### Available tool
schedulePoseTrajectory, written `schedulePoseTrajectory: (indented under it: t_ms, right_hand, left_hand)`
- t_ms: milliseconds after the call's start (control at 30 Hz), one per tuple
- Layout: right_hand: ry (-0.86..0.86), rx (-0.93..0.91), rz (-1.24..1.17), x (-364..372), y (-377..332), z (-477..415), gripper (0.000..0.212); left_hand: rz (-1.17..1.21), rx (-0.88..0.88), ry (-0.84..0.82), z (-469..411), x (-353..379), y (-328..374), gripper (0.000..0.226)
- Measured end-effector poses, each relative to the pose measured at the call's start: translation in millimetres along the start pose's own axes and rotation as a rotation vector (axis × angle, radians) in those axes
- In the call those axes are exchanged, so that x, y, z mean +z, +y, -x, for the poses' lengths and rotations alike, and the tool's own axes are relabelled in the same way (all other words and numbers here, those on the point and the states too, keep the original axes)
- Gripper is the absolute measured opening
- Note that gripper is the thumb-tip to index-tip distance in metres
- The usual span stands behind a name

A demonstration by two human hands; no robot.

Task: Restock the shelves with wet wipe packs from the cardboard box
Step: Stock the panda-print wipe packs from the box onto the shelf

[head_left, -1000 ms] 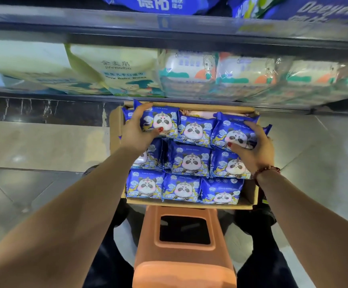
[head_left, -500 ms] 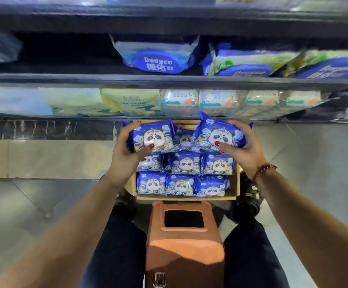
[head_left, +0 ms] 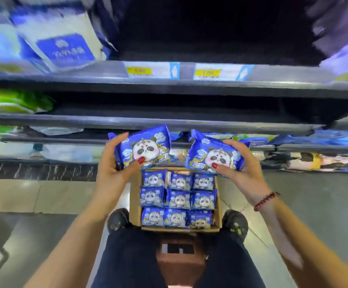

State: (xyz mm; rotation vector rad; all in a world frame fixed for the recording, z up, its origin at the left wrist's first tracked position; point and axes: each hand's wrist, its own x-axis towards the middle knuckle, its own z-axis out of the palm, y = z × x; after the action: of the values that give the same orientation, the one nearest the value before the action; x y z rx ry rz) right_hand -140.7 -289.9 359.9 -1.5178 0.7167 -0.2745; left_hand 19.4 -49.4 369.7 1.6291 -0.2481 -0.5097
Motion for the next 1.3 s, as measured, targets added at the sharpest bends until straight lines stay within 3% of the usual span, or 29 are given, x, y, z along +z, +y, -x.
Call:
schedulePoseTrajectory:
  t_ms: [167, 467, 800, 967, 1067, 1300]
  right_hand:
    - [-0.075, -0.158, 0.039, -10.6, -75.3, -1.5, 0.060]
    - [-0.100, -0.373, 0.068, -24.2, -167.7, -18.5, 0.059]
    - [-0.072, -0.434, 0.170, -31.2, -203.9, -69.6, 0.056]
    - [0.023, -0.430, 0.176, -37.5, -208.3, -128.5, 0.057]
    - [0.089, -0.437, 0.183, -35.0, -205.7, -162.1, 0.068]
    - [0.109, -0.482, 0.304, -23.4, -208.0, -226.2, 0.059]
  left_hand:
    - [0.054, 0.124, 0.053, -6.3, 3.2, 72.1, 0.065]
    - [0.111, 0.230, 0.002, -27.1, 8.5, 148.2, 0.068]
    - [-0.013, 0.295, -0.106, -70.0, 14.5, 177.5, 0.057]
    - [-0.049, 0.340, -0.082, -104.3, 24.3, 171.1, 0.057]
    - [-0.053, 0.359, -0.065, -125.7, 30.2, 167.8, 0.054]
    - [-0.045, 0.409, -0.045, -168.5, 37.1, 169.4, 0.056]
